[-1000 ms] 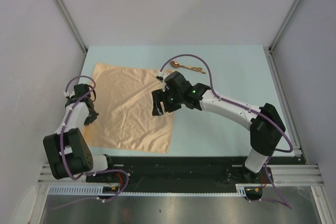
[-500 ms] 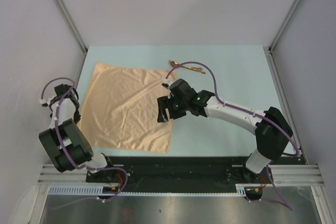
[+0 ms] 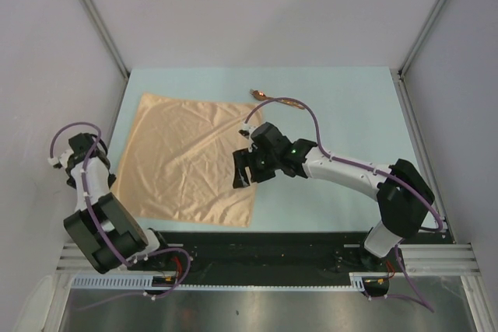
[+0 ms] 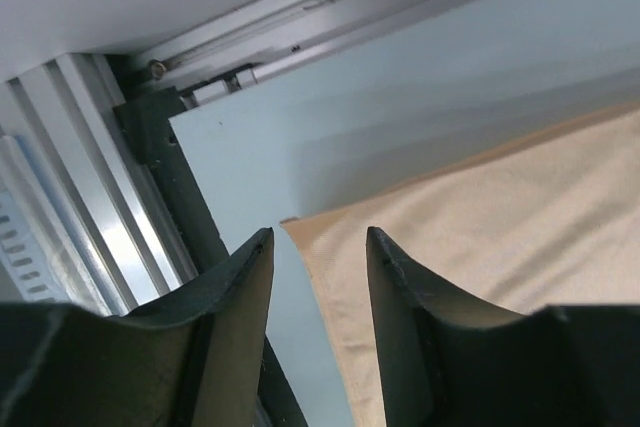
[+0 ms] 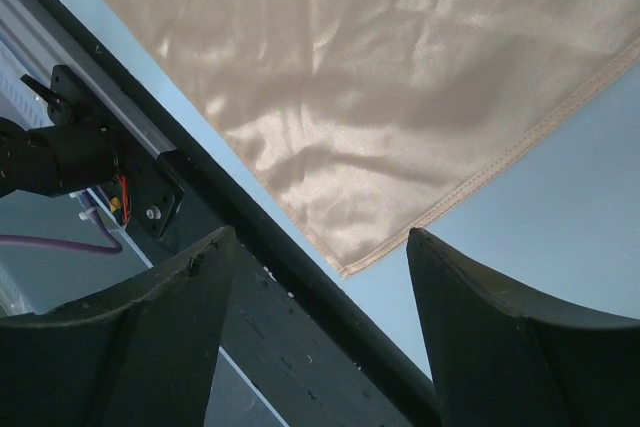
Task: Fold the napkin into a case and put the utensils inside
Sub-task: Flatten out the crumpled napkin at the corner of the board.
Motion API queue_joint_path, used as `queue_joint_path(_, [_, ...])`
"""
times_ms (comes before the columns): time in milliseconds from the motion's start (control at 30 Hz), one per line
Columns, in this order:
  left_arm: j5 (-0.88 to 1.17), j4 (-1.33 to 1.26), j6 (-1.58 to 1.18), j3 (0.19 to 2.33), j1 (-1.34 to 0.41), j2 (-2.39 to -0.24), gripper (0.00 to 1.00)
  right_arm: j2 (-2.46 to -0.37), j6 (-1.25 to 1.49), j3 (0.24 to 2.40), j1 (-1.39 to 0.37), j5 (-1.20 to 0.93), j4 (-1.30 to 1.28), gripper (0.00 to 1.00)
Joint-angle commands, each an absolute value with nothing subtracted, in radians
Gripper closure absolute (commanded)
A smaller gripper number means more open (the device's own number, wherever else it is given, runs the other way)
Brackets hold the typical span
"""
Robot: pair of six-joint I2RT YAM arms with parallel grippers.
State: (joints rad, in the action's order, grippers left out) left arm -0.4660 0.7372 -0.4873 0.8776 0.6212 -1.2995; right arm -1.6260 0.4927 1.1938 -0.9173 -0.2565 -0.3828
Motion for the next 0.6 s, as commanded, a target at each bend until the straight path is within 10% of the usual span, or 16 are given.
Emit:
queue_joint_path(0, [-0.368, 0.674, -0.417, 0.807, 0.606, -1.212, 0.51, -1.585, 0.477, 1.183, -0.92, -0.267, -0.347, 0.26])
queue_joint_path(200, [-0.108, 0.597, -0.363, 0.804, 0.589, -1.157, 0.85, -1.589, 0.474, 1.166, -0.914, -0.253, -0.348, 0.26])
queue_joint_path(567, [-0.132, 0.577, -0.414, 0.963, 0.575, -1.633, 1.0, -1.575, 0.466, 1.163, -0.853, -0.264, -0.36, 0.26])
